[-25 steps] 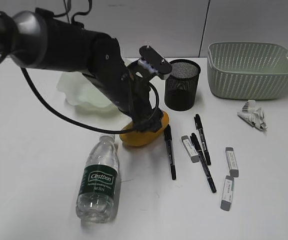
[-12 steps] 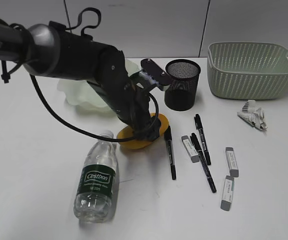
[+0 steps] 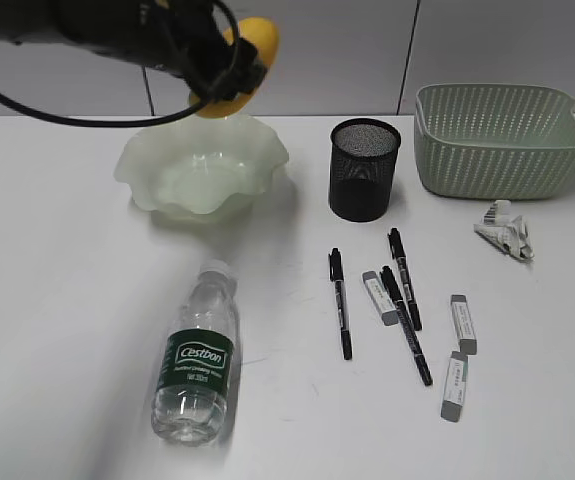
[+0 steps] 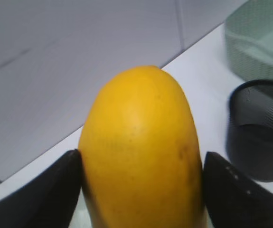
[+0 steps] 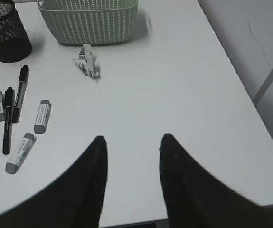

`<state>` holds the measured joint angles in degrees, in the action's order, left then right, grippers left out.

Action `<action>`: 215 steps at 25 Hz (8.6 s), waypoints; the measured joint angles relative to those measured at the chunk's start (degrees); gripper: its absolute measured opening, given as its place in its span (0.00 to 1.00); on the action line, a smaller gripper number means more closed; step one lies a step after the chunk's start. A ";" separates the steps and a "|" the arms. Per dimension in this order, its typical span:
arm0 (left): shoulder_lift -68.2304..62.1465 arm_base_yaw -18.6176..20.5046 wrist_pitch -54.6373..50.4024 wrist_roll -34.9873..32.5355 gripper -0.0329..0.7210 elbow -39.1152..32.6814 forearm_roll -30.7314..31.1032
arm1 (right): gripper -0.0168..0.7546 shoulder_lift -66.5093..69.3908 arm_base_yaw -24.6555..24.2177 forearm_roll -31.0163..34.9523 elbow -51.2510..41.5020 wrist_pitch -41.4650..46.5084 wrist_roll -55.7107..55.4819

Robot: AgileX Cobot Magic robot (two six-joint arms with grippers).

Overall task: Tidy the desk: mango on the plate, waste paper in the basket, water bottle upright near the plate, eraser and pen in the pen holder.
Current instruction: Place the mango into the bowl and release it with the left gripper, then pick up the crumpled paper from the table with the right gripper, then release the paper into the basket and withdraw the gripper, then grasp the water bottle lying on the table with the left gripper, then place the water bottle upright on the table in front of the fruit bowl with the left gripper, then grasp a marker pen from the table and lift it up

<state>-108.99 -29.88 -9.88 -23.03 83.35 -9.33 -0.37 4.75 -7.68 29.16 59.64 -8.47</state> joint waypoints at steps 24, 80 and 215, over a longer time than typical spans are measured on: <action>-1.87 4.68 -6.87 0.24 0.79 -0.36 0.14 | 0.42 0.00 0.00 0.00 0.00 0.00 0.00; 109.34 17.42 -50.59 29.15 0.48 -52.43 13.78 | 0.74 98.75 -0.08 7.05 26.51 -35.27 8.06; 109.30 10.77 -50.78 30.42 0.54 -52.55 13.86 | 0.54 86.81 6.46 25.31 22.51 -22.41 19.94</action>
<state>0.32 -19.11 -60.66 7.39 30.79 4.53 86.43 11.21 17.62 51.67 37.23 11.47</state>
